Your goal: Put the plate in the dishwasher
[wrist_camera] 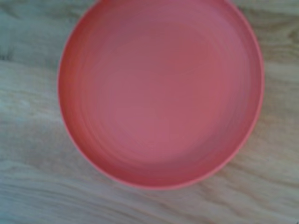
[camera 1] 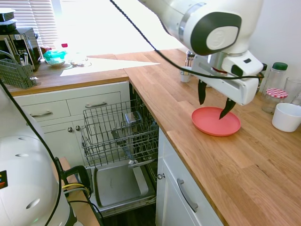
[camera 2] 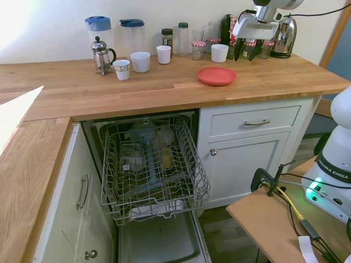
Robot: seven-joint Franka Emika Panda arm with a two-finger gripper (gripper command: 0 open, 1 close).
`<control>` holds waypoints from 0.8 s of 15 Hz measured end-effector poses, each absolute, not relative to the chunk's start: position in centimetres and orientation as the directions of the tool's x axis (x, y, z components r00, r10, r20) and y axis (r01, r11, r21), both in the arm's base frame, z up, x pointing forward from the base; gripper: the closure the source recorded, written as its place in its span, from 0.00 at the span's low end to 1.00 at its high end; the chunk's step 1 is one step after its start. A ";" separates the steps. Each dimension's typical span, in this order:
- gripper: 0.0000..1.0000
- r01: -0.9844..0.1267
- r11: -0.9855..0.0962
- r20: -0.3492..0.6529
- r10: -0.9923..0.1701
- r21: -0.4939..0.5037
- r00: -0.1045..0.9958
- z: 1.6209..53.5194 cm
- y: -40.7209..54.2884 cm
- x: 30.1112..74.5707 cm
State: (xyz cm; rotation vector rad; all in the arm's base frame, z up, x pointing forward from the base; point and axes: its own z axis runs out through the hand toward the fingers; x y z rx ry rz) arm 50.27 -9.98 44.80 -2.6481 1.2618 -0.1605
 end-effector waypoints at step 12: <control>1.00 -0.722 -0.617 -0.112 -0.731 -0.311 0.673 35.2 -15.7 59.0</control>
